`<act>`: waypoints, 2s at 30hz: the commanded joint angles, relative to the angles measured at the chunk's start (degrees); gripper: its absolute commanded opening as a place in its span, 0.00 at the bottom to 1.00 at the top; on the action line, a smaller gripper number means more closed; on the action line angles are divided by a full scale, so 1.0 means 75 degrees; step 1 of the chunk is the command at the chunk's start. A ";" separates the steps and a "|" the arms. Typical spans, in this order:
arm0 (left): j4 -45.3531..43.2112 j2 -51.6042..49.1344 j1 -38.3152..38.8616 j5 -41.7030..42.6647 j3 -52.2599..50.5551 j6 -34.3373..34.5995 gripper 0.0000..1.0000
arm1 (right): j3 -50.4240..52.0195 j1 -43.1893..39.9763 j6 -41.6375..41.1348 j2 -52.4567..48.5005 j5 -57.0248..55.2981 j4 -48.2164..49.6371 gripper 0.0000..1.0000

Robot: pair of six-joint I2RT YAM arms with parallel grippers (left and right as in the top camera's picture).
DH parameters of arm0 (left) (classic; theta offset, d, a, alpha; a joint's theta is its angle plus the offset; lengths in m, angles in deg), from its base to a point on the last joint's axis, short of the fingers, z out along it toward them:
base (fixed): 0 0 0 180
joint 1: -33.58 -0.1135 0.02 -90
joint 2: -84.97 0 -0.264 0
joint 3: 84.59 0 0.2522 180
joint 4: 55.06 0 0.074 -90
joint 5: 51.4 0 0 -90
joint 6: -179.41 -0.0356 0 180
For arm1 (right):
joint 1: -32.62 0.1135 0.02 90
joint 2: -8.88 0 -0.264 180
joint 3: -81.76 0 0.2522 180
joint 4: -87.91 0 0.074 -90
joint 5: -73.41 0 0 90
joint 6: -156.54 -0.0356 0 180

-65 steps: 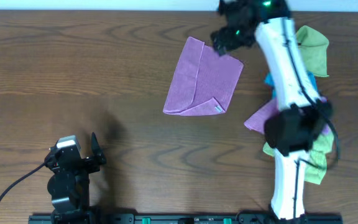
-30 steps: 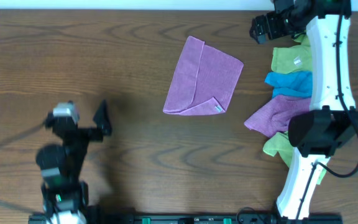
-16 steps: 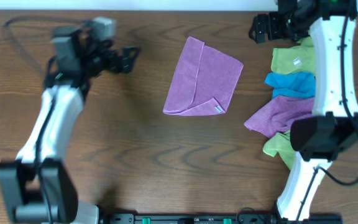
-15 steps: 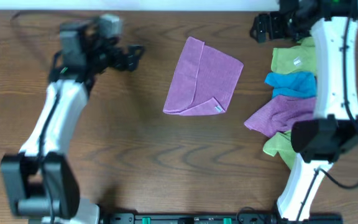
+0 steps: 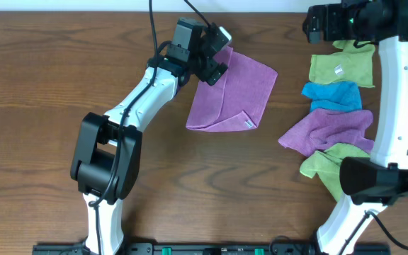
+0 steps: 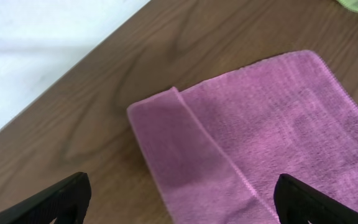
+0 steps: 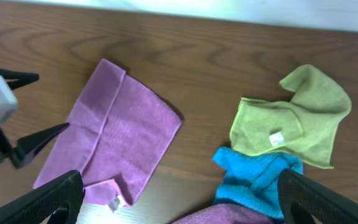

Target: Fold the cloth

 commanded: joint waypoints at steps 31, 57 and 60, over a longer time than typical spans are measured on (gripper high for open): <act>0.1416 -0.1335 0.0685 0.0758 0.0146 0.0481 0.72 | -0.0020 -0.0347 0.0723 0.0079 0.0003 0.0134 0.99; 0.1250 -0.0664 0.0650 -0.1306 0.0169 0.0481 0.06 | -0.0020 -0.0347 0.0699 0.0076 0.0015 0.0216 0.99; 0.1247 -0.0335 0.0650 -0.2430 0.0169 0.0481 0.06 | -0.0020 -0.0347 0.0699 0.0076 0.0017 0.0216 0.99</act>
